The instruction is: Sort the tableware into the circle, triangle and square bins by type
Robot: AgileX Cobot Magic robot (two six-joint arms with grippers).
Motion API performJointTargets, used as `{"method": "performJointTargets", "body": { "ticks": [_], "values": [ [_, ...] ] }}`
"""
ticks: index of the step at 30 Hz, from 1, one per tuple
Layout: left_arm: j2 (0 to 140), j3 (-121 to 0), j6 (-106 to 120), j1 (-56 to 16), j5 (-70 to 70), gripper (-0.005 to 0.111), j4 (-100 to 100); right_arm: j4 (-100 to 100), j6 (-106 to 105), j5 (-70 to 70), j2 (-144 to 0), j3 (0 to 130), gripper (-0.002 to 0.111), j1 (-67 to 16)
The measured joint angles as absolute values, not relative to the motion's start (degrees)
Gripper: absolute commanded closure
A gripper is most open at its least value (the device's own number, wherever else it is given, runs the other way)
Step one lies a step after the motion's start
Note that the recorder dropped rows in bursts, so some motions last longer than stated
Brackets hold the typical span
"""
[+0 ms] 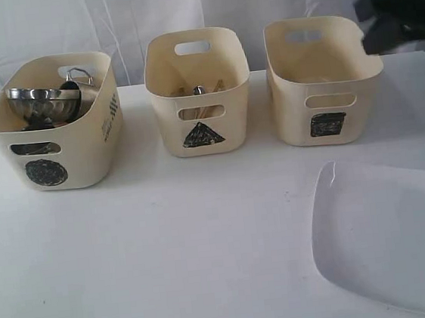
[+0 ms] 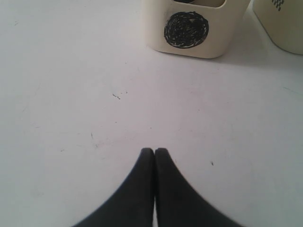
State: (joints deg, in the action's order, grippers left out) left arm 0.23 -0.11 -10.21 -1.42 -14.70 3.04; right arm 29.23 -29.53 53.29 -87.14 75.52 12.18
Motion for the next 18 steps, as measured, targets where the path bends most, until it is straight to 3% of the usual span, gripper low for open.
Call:
{"method": "performJointTargets", "body": {
  "ticks": [4, 10, 18],
  "values": [
    [0.23, -0.11, -10.21, -1.42, -14.7, 0.107, 3.04, 15.55, -26.24, 51.94, -88.28, 63.72, 0.104, 19.43],
    [0.23, -0.11, -10.21, -1.42, -14.7, 0.107, 3.04, 10.04, -30.07, 46.77, -93.49, 59.44, 0.058, 21.7],
    [0.23, -0.11, -10.21, -1.42, -14.7, 0.107, 3.04, 10.39, -29.71, 33.02, -98.34, 59.44, 0.058, 21.7]
  ]
}}
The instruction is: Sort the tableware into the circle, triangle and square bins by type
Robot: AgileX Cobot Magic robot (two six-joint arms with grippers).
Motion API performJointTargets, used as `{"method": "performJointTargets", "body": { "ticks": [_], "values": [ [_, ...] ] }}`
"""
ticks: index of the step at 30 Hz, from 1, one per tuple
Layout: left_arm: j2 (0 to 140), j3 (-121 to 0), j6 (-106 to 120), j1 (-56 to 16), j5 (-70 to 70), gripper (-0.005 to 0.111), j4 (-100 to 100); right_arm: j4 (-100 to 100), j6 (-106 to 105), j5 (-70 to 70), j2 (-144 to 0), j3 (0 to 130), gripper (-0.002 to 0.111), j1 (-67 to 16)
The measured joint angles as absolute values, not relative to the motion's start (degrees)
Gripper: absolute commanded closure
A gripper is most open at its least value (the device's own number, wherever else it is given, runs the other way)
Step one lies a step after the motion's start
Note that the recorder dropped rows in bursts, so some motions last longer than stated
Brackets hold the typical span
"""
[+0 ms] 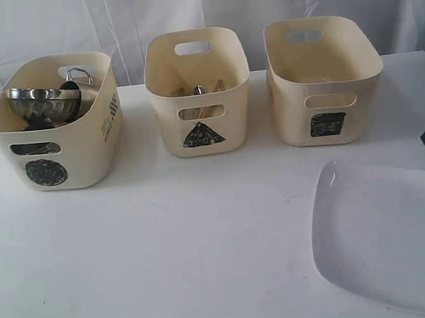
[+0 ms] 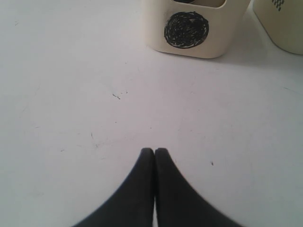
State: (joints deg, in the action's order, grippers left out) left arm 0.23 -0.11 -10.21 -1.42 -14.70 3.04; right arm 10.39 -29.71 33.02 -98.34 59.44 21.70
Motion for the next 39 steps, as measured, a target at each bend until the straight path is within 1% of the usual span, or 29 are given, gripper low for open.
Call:
{"method": "performJointTargets", "body": {
  "ticks": [4, 12, 21, 23, 28, 34, 39],
  "values": [
    [0.23, -0.11, -10.21, -1.42, -14.7, 0.107, 3.04, 10.18, -24.79, 32.39, -99.34, 59.44, 0.058, 21.7],
    [0.23, -0.11, -10.21, -1.42, -14.7, 0.107, 3.04, 8.09, -23.18, 32.5, -102.28, 59.44, 0.058, 22.71],
    [0.23, -0.11, -10.21, -1.42, -14.7, 0.107, 3.04, 9.75, -23.48, 36.37, -106.25, 59.75, 0.058, 27.64],
    [0.23, -0.11, -10.21, -1.42, -14.7, 0.107, 3.04, 13.09, -26.13, 37.59, -106.25, 60.46, 0.058, 29.35],
    [0.23, -0.11, -10.21, -1.42, -14.7, 0.107, 3.04, 27.37, -41.27, 42.51, -107.29, 61.06, 0.058, 31.98],
    [0.23, -0.11, -10.21, -1.42, -14.7, 0.107, 3.04, 30.54, -48.09, 43.59, -110.43, 61.14, 0.058, 32.06],
    [0.23, -0.11, -10.21, -1.42, -14.7, 0.107, 3.04, 33.5, -54.32, 44.01, -111.71, 61.48, 0.061, 32.2]
  ]
}}
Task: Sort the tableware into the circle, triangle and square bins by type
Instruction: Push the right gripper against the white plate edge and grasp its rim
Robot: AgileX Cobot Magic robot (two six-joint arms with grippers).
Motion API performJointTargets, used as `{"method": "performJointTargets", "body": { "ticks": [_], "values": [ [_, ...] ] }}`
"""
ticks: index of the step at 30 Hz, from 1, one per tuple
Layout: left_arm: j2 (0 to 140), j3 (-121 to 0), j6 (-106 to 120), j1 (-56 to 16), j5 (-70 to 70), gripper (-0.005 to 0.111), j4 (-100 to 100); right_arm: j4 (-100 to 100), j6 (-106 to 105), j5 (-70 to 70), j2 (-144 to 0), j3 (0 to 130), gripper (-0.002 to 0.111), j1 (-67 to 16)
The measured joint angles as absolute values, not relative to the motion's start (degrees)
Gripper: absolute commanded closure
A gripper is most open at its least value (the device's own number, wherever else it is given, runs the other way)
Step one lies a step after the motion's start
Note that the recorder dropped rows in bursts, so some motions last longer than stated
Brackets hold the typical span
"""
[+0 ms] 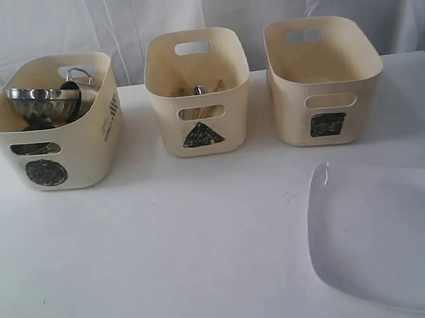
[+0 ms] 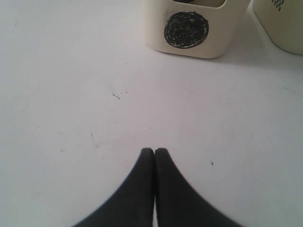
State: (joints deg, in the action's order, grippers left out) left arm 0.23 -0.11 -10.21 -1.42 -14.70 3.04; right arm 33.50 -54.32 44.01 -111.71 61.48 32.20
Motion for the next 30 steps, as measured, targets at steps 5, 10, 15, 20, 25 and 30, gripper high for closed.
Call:
{"method": "performJointTargets", "body": {
  "ticks": [5, 10, 15, 20, 25, 30],
  "values": [
    [0.23, -0.11, -10.21, -1.42, -14.7, 0.107, 3.04, 39.92, -62.61, 45.23, -114.9, 61.62, 0.079, 32.56],
    [0.23, -0.11, -10.21, -1.42, -14.7, 0.107, 3.04, 47.93, -64.98, 49.38, -117.99, 61.47, 0.106, 32.96],
    [0.23, -0.11, -10.21, -1.42, -14.7, 0.107, 3.04, 52.6, -65.25, 56.2, -120.51, 60.5, 0.108, 32.96],
    [0.23, -0.11, -10.21, -1.42, -14.7, 0.107, 3.04, 54.2, -66.19, 57.71, -121.01, 60.12, 0.108, 32.96],
    [0.23, -0.11, -10.21, -1.42, -14.7, 0.107, 3.04, 53.8, -66.66, 59.52, -119.7, 59.34, 0.108, 31.66],
    [0.23, -0.11, -10.21, -1.42, -14.7, 0.107, 3.04, 51.34, -66.65, 59.68, -117.54, 58.33, 0.108, 28.46]
  ]
}}
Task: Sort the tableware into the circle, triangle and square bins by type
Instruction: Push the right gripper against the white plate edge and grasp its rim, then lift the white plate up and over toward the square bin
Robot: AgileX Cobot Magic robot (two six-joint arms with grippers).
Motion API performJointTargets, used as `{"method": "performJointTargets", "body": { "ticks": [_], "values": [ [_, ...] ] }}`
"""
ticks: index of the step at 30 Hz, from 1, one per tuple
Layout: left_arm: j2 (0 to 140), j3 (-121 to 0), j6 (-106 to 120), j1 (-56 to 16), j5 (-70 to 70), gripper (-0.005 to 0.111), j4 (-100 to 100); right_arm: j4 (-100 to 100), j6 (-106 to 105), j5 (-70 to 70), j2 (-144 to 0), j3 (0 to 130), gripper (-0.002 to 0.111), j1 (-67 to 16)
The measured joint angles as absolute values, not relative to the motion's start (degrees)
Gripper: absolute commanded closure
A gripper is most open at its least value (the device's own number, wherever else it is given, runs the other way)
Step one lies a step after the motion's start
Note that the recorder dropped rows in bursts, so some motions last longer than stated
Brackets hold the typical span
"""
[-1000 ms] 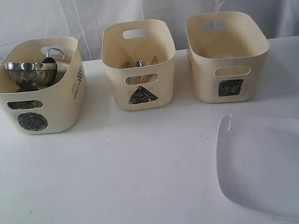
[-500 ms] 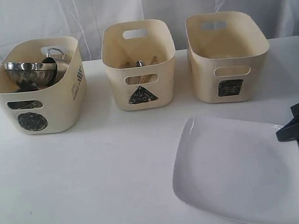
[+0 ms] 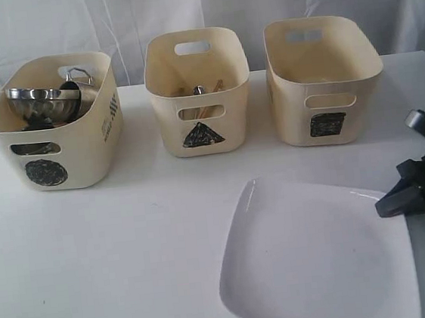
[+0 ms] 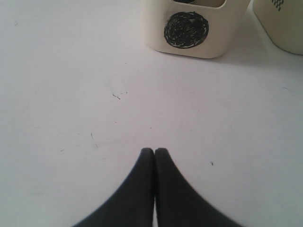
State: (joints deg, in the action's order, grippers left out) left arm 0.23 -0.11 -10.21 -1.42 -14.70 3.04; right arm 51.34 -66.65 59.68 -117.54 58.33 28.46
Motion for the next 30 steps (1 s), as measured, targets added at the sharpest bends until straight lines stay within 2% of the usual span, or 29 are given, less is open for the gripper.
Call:
{"method": "performJointTargets", "body": {
  "ticks": [10, 19, 22, 27, 30],
  "values": [
    [0.23, -0.11, -10.21, -1.42, -14.7, 0.107, 3.04, 51.55, -66.63, 58.95, -116.15, 56.16, 0.108, 20.6],
    [0.23, -0.11, -10.21, -1.42, -14.7, 0.107, 3.04, 52.14, -66.63, 58.21, -115.86, 55.04, 0.107, 19.26],
    [0.23, -0.11, -10.21, -1.42, -14.7, 0.107, 3.04, 52.14, -66.3, 57.96, -115.82, 55.0, 0.098, 19.26],
    [0.23, -0.11, -10.21, -1.42, -14.7, 0.107, 3.04, 51.9, -66.19, 57.67, -115.82, 55.0, 0.076, 19.03],
    [0.23, -0.11, -10.21, -1.42, -14.7, 0.107, 3.04, 52.47, -66.19, 58.84, -116.18, 55.0, 0.073, 19.06]
  ]
}}
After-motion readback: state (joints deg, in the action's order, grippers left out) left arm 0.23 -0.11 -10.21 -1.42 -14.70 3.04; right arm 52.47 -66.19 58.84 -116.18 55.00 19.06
